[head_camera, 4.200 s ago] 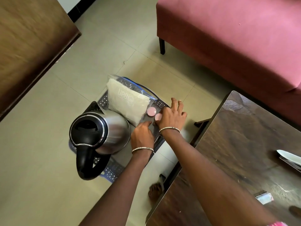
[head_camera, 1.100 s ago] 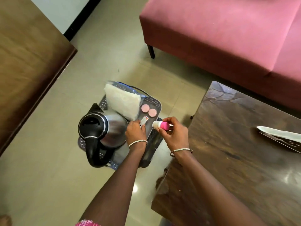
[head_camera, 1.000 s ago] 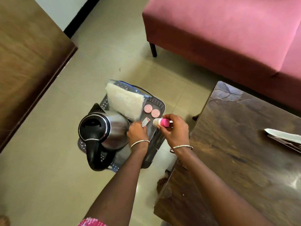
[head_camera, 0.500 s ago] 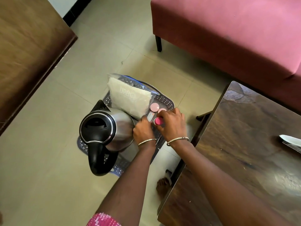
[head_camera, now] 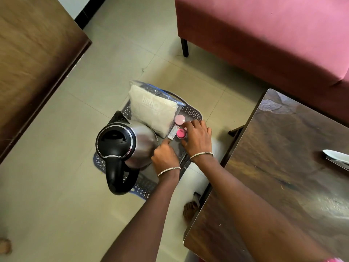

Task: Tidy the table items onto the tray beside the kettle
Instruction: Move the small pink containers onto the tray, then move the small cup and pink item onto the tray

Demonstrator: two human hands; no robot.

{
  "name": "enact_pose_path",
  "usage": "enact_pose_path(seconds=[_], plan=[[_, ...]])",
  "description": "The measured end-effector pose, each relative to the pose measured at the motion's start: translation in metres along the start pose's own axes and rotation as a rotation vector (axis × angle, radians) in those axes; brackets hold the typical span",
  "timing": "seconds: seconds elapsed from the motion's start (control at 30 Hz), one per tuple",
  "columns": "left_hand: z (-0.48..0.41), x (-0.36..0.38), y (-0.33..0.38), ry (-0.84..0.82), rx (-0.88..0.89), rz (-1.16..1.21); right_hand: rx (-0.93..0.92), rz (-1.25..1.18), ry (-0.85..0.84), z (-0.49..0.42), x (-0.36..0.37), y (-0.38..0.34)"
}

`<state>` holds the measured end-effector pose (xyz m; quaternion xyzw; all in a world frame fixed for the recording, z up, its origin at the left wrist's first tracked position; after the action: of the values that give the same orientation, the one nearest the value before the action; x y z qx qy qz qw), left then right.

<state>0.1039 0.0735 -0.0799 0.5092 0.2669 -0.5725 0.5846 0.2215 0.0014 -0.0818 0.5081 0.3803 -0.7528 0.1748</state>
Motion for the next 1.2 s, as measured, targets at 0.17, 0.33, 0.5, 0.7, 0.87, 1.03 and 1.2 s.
enact_pose_path(seconds=[0.17, 0.33, 0.5, 0.7, 0.87, 1.03, 1.2], plan=[[0.034, -0.023, -0.009, 0.023, -0.073, 0.25, 0.099, -0.225, 0.277, 0.062, -0.038, 0.014], [0.101, -0.027, -0.005, -0.004, 0.007, 0.363, 0.268, -0.341, 0.305, 0.174, -0.034, 0.061], [0.165, -0.014, 0.019, -0.093, 0.101, 0.435, 0.361, -0.325, 0.259, 0.265, -0.039, 0.115], [0.25, 0.019, 0.06, -0.181, 0.183, 0.298, 0.432, -0.397, 0.316, 0.344, -0.077, 0.173], [0.329, 0.054, 0.098, -0.252, 0.291, 0.33, 0.492, -0.407, 0.427, 0.411, -0.11, 0.228], [0.421, 0.108, 0.129, -0.318, 0.372, 0.242, 0.62, -0.399, 0.487, 0.502, -0.129, 0.307], [0.508, 0.161, 0.16, -0.435, 0.44, 0.189, 0.787, -0.396, 0.58, 0.594, -0.147, 0.386]])
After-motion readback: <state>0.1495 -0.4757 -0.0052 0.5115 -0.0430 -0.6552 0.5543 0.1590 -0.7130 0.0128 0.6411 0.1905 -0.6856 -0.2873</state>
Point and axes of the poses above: each hand's wrist, its own z-axis away from the middle knuckle, its own x-axis out of the palm, y = z × x, the point moved 8 cm from there along -z, towards the middle knuckle, and after that the axes turned 12 degrees about -x, right-handed, at the moved point
